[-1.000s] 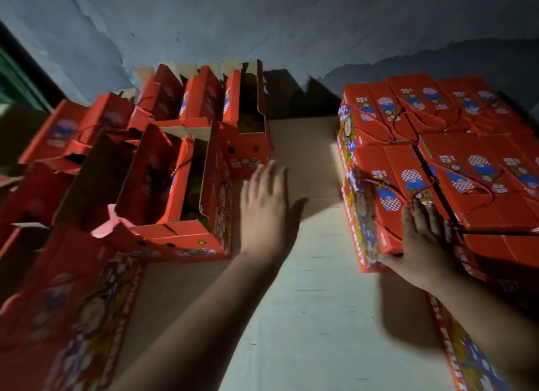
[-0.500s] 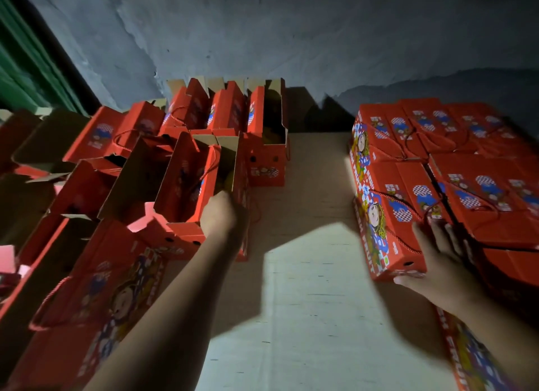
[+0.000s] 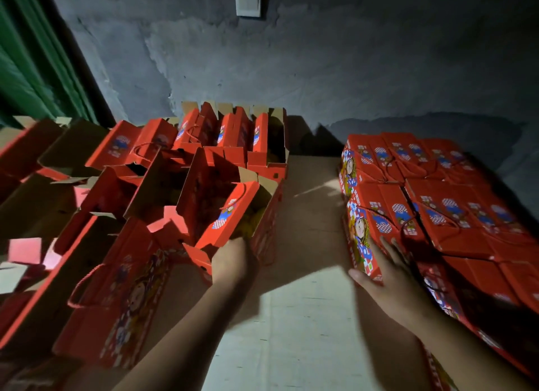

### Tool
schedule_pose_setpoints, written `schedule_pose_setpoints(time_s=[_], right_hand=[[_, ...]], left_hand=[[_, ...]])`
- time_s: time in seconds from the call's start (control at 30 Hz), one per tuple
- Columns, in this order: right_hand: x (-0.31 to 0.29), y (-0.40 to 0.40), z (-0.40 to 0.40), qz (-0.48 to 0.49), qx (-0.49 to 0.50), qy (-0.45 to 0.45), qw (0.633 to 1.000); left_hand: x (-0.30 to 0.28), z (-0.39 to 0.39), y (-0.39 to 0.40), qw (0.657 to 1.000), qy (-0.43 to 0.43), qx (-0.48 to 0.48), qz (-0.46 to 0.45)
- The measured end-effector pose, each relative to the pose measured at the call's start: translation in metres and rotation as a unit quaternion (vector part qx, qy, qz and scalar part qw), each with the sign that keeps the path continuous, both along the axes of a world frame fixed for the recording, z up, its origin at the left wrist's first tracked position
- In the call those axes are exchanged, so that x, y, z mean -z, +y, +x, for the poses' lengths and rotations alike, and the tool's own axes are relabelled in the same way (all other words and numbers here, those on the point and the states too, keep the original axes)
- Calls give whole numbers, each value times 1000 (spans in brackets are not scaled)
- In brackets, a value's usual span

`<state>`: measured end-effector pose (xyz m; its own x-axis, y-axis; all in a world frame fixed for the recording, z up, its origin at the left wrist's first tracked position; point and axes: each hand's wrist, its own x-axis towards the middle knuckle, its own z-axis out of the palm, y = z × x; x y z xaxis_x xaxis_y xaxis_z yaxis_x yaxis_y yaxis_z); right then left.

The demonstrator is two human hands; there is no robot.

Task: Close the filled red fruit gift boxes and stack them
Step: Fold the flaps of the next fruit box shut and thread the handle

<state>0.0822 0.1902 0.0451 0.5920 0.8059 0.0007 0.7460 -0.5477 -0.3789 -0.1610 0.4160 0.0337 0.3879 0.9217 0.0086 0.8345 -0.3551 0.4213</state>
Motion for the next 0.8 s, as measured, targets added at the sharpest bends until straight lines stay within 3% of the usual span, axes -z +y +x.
schedule_pose_setpoints(time_s=[0.27,0.4,0.53,0.63,0.8], right_hand=[[-8,-12,-78,48,45,192,979],[-6,-21,-113,70,75,238,966],[-4,-34,-147,133,143,307,931],[-7,-48,-165,182,189,295,919],[-5,-77,-180,189,217,388,876]], left_hand=[[6,-63,-69,996,-6,86,-4],[8,-101,-98,990,-19,138,-3],[11,-139,-123,985,22,171,24],[11,-171,-141,976,29,214,25],[9,-229,-163,959,58,273,44]])
